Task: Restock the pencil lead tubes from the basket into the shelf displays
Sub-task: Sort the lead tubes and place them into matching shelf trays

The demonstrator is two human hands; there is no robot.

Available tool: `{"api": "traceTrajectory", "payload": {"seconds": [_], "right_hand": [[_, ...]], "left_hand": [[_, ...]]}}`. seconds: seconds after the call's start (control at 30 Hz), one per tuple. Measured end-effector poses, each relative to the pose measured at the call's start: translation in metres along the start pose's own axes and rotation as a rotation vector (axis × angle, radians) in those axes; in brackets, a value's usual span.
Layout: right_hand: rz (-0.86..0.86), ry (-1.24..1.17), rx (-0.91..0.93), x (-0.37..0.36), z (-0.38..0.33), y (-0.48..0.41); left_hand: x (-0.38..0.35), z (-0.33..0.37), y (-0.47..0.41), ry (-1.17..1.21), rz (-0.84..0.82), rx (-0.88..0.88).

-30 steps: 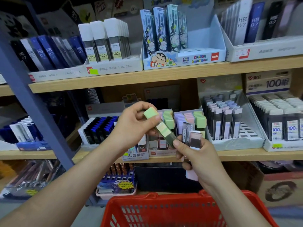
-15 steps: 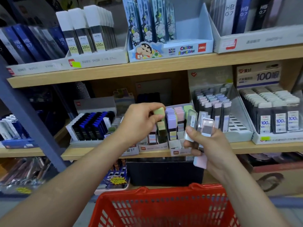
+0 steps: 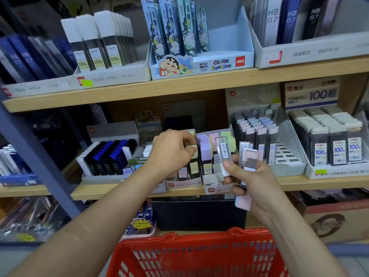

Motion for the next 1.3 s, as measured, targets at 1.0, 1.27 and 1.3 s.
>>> {"api": "traceTrajectory", "payload": {"seconds": [1.0,1.27,1.3], "right_hand": [[-0.1,-0.043,-0.052,-0.034,-0.004,0.007],[-0.174,0.01,-0.047,-0.048,-0.006,0.011],[-0.173,0.021,-0.042,-0.051,-0.006,0.012]], "left_hand": [[0.03,0.041,0.068,-0.219,0.165,-0.681],[0.091,-0.066,0.026,0.621,0.236,0.084],[0.094,-0.08,0.024,0.649,0.264,0.142]]}}
Point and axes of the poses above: each hand's wrist, its own y-axis away from the middle knuckle, its own x-axis out of the back of the hand, z = x × y, the point moved 7 cm from there along -y, towards the middle knuckle, and after that the axes turned 7 degrees about x, right-handed, at the moved point
